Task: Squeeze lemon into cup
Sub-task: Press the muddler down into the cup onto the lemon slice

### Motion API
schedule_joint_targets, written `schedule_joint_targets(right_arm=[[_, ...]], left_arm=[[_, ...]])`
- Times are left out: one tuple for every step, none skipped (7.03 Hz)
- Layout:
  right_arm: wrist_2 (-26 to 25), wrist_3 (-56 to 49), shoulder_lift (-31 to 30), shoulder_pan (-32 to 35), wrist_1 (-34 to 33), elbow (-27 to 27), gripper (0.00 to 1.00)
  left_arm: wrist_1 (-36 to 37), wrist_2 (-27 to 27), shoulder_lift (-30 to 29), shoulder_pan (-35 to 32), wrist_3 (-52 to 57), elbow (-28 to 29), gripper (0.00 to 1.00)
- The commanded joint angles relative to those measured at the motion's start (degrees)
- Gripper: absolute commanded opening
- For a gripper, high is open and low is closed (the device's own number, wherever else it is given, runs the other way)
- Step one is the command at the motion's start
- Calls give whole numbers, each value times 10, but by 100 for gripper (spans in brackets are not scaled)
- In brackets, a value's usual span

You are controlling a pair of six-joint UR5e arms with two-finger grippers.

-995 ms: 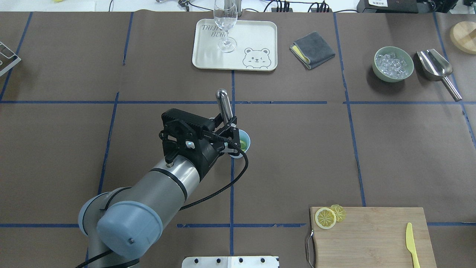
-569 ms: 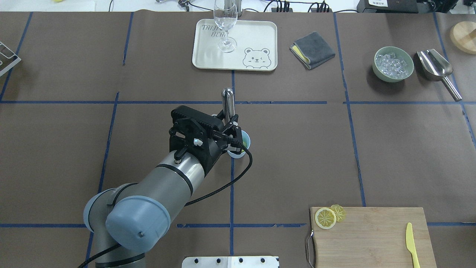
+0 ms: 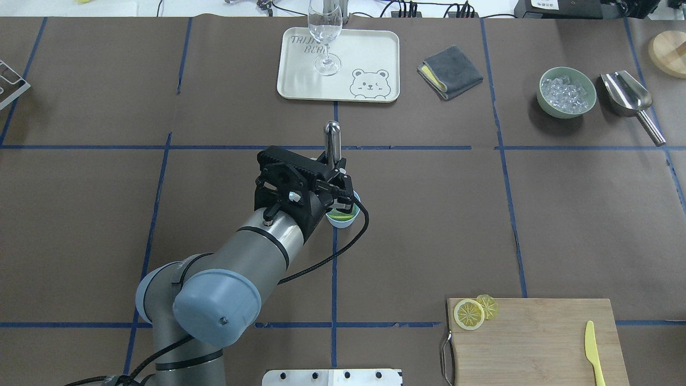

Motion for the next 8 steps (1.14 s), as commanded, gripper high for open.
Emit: schedule_joint_targets(right_arm=[[0,0,0,0,0,0,100],[1,0,-2,0,-1,0,100],[1,0,-2,2,-1,0,100],[1,0,-2,3,0,0,100],[1,0,-3,6,-1,0,100],[1,0,-3,8,-1,1,100],[1,0,-3,8,-1,0,100],[1,0,-3,8,-1,1,100]], left_arm=[[-5,-1,-8,-4,-1,20,0],[-5,-6,-8,-4,-3,26,0],[-5,-9,-8,-4,-6,36,0],[-9,-9,-9,-4,-7,47,0],[-22,-9,-14,-4,-8,57,0],[-23,-9,-20,-4,-8,64,0],[-23,-9,-20,-4,-8,67,0],[-24,-10,-21,-3,-9,80,0]])
